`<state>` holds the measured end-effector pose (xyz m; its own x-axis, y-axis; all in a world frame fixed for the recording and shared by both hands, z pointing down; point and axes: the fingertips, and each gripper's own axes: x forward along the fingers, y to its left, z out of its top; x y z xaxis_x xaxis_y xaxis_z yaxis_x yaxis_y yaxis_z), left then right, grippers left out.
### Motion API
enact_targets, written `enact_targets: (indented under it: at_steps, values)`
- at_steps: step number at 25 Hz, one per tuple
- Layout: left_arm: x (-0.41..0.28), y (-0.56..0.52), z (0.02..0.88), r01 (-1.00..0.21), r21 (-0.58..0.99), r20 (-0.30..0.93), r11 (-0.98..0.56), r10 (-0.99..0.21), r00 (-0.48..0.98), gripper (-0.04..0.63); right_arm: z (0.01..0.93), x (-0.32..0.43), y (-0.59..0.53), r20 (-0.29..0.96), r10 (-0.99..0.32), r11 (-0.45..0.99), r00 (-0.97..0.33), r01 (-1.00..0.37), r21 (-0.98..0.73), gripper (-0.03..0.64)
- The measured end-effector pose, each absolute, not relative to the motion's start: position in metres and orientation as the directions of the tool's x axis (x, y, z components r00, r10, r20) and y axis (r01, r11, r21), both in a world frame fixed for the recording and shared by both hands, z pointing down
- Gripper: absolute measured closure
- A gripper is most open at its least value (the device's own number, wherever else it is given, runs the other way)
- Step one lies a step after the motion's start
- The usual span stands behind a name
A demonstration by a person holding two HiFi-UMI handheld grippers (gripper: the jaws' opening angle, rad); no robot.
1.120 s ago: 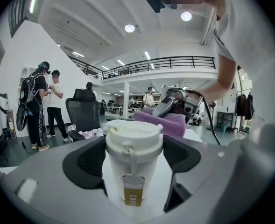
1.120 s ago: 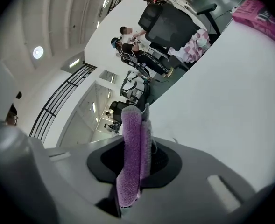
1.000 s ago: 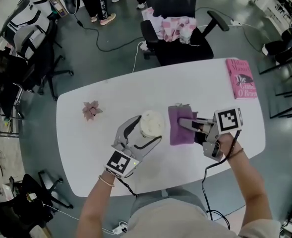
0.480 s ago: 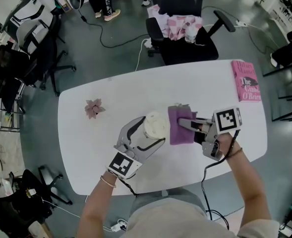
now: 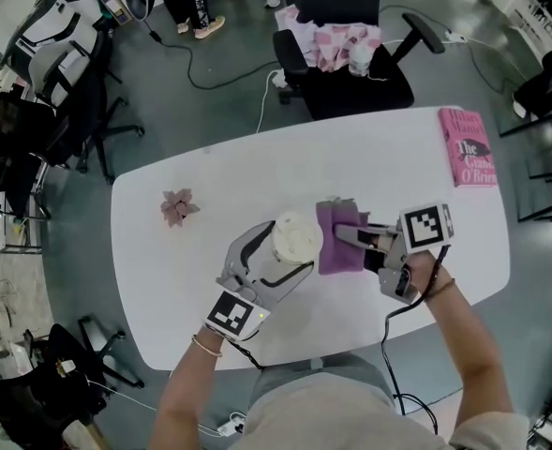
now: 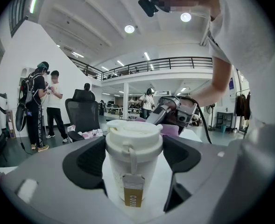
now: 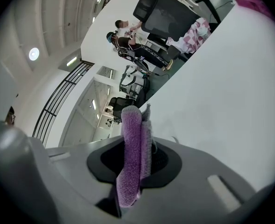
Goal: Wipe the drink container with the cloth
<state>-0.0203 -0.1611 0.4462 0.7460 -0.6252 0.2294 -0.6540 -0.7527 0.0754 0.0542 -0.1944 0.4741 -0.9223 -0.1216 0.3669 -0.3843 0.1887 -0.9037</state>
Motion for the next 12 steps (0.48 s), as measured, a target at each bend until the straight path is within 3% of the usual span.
enact_targets:
  at_steps: [7, 12]
  values:
    - [-0.0202, -0.1609, 0.4471, -0.655, 0.078, 0.235, -0.751, -0.625, 0.744, 0.210, 0.4756, 0.0456, -0.1953, 0.339, -0.102, 0.224, -0.935, -0.354, -0.908, 0.548]
    - [-0.0191, -0.1603, 0.4453, -0.654, 0.077, 0.236, -0.752, -0.624, 0.745, 0.210, 0.4811, 0.0471, -0.1916, 0.374, -0.095, 0.166, -0.923, -0.385, -0.908, 0.548]
